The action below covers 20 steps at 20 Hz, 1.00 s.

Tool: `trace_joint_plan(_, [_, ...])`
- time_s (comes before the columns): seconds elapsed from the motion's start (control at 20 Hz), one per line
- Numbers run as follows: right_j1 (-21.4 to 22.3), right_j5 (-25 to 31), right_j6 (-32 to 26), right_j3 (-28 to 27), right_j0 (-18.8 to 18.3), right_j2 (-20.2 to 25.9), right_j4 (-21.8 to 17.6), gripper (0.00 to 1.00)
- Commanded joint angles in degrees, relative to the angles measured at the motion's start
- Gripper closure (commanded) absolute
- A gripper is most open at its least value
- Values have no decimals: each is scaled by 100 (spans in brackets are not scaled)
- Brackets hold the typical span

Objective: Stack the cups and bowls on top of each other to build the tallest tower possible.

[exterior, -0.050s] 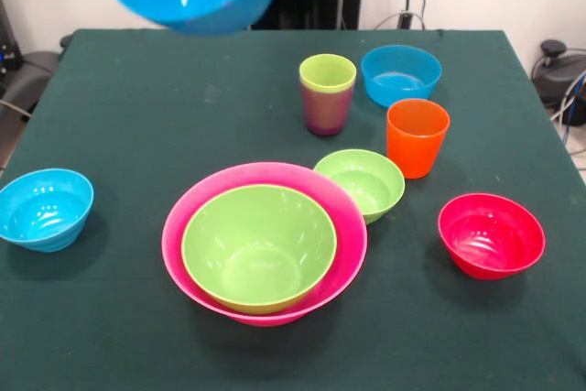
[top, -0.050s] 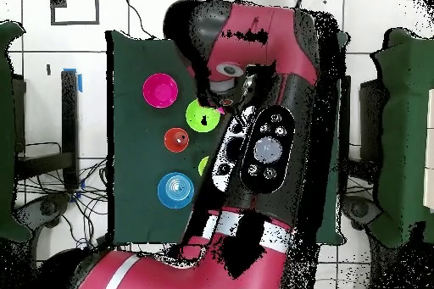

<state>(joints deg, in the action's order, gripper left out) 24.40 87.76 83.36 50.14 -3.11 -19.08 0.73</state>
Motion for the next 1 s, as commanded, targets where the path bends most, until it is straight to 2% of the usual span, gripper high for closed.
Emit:
trace_joint_plan(0.05, [-218, -1522, 806, 1225, 75, 903, 265, 100])
trace_joint_plan(0.4, [-385, -2346, 719, 1507, 19, 1072, 479, 100])
trace_joint_plan(0.75, [-541, -2425, 648, 1369, -44, 1178, 581, 100])
trace_joint_plan(0.85, [-535, -2627, 584, 1358, -87, 1263, 652, 100])
trace_joint_plan(1.0, [-638, -2556, 644, 1105, -83, 1291, 690, 100])
